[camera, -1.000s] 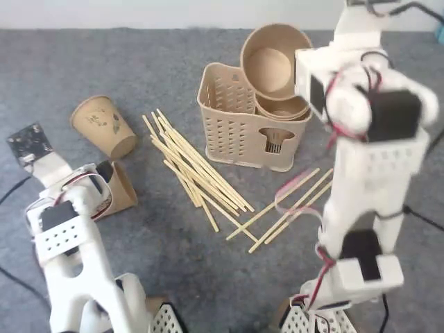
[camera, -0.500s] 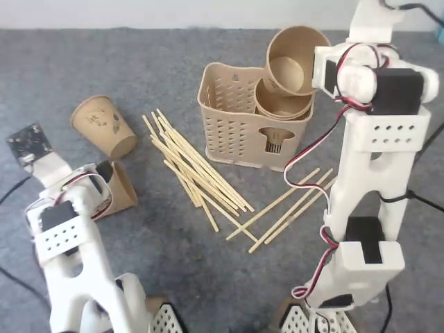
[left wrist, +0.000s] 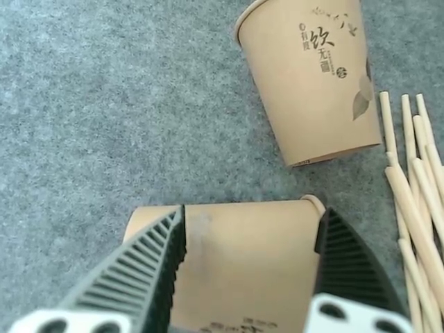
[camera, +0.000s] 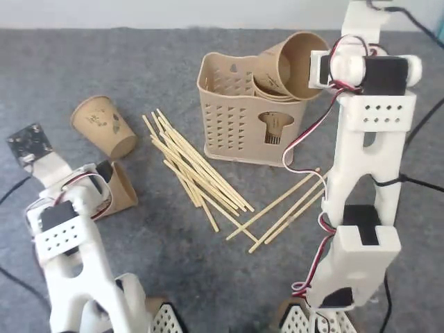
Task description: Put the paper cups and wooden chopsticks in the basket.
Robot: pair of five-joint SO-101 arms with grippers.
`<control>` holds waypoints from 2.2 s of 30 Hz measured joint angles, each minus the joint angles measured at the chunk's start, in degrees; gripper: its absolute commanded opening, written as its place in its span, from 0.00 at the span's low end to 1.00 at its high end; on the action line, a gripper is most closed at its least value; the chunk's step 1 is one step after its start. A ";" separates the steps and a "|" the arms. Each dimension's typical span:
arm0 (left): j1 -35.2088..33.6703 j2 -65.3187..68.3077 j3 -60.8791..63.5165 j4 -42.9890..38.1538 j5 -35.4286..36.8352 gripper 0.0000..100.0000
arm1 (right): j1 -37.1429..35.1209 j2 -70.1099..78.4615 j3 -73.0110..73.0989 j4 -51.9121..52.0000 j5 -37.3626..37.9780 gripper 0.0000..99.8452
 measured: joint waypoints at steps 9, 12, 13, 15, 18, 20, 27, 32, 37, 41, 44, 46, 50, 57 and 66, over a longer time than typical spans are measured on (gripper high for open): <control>0.00 0.00 0.00 0.00 0.00 0.29 | -1.14 -3.08 -1.41 0.26 2.29 0.01; -0.09 0.00 0.00 0.00 0.00 0.29 | -2.73 -5.27 -1.67 0.35 5.54 0.01; -0.09 0.00 0.00 0.00 0.00 0.29 | -3.16 -5.54 -1.76 0.44 6.15 0.01; -0.09 0.00 0.00 0.00 0.00 0.29 | -3.52 -5.63 -1.76 0.53 6.68 0.01; -0.09 0.00 0.00 0.00 0.00 0.29 | -3.43 -5.63 -1.76 0.53 6.95 0.01; 0.00 0.00 0.00 0.00 0.00 0.29 | -3.43 -5.63 -1.76 0.53 6.95 0.01; -0.09 0.00 0.00 0.00 0.00 0.29 | -3.43 -4.66 -1.76 0.53 7.03 0.14; 0.00 0.00 0.00 0.00 0.00 0.29 | -3.52 -2.46 -1.76 0.53 7.12 0.18; 0.00 0.00 0.00 0.00 0.00 0.29 | -3.34 -4.48 -1.76 0.70 7.21 0.18; 0.00 0.00 0.00 0.00 0.00 0.29 | -0.97 -12.84 3.52 0.70 7.30 0.18; 0.00 0.00 0.00 0.00 0.00 0.29 | 2.55 -20.84 14.95 0.70 7.56 0.18; 0.09 0.00 0.00 0.00 0.00 0.29 | 5.27 -26.29 24.79 0.70 8.97 0.17; 0.00 0.00 0.00 0.09 0.00 0.29 | 10.20 -34.99 46.42 -1.05 15.03 0.14; 1.14 0.00 0.00 2.46 0.26 0.22 | 15.65 -43.25 85.54 -21.63 21.63 0.12; 1.58 -0.62 -4.92 11.52 -5.45 0.20 | 15.91 -43.52 110.95 -42.46 22.68 0.12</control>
